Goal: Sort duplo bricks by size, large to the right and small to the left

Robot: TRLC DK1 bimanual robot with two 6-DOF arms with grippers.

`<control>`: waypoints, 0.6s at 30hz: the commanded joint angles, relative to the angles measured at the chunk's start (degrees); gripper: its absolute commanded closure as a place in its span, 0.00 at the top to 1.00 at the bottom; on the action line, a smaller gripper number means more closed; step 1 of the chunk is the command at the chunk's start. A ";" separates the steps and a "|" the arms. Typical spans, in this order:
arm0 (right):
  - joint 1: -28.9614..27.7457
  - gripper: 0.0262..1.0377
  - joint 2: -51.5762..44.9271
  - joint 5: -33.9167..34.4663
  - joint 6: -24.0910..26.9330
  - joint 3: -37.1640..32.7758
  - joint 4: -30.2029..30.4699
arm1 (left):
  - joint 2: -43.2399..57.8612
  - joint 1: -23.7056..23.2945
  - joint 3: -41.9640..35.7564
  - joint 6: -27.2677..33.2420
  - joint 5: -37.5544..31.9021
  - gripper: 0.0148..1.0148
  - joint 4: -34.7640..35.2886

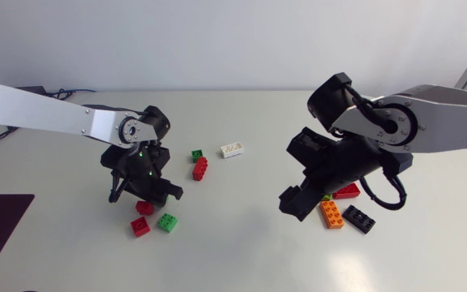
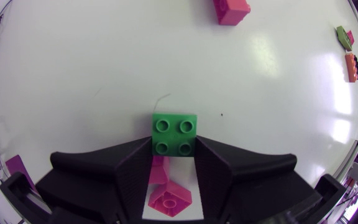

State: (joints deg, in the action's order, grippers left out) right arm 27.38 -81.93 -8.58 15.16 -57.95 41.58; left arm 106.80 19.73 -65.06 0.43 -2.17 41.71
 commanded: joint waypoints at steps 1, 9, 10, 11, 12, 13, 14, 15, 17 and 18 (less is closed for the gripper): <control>0.84 0.94 -0.95 -0.03 -1.80 0.30 -0.10 | -1.42 -0.04 1.95 1.16 -0.02 0.26 -0.23; 1.19 0.94 -0.16 -0.03 -2.15 0.65 0.25 | -0.54 -0.21 2.13 2.03 -0.02 0.81 -2.16; 1.19 0.94 -0.07 -0.03 -2.15 0.56 0.34 | -0.46 -0.13 1.95 2.30 -0.02 0.92 -2.16; 1.19 0.94 0.10 0.05 -2.15 0.56 0.43 | -0.46 -0.04 1.69 2.47 -0.02 0.95 -2.25; 1.19 0.94 0.19 0.05 -2.15 0.65 0.52 | -0.46 -0.04 1.25 2.83 -0.02 0.96 -2.16; 1.10 0.94 0.28 0.05 -2.06 0.65 0.52 | -0.54 0.05 0.72 3.27 -0.02 0.96 -2.08; 1.10 0.94 0.28 0.05 -2.06 0.74 0.52 | -0.72 0.14 -0.07 3.97 -0.02 0.97 -1.99; 1.01 0.94 0.28 0.05 -1.97 0.74 0.60 | -0.72 0.14 -0.86 4.58 -0.02 0.97 -1.81; 0.66 0.94 0.37 0.05 -1.89 0.74 0.60 | -0.98 0.31 -2.88 7.92 0.07 0.97 -1.28; 0.57 0.94 0.37 0.05 -1.89 0.65 0.69 | -0.98 0.23 -4.20 9.86 0.94 0.97 -0.84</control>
State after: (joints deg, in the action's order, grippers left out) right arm 28.14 -81.91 -8.58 14.11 -57.95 41.63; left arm 106.43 19.73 -66.00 6.59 -1.83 40.32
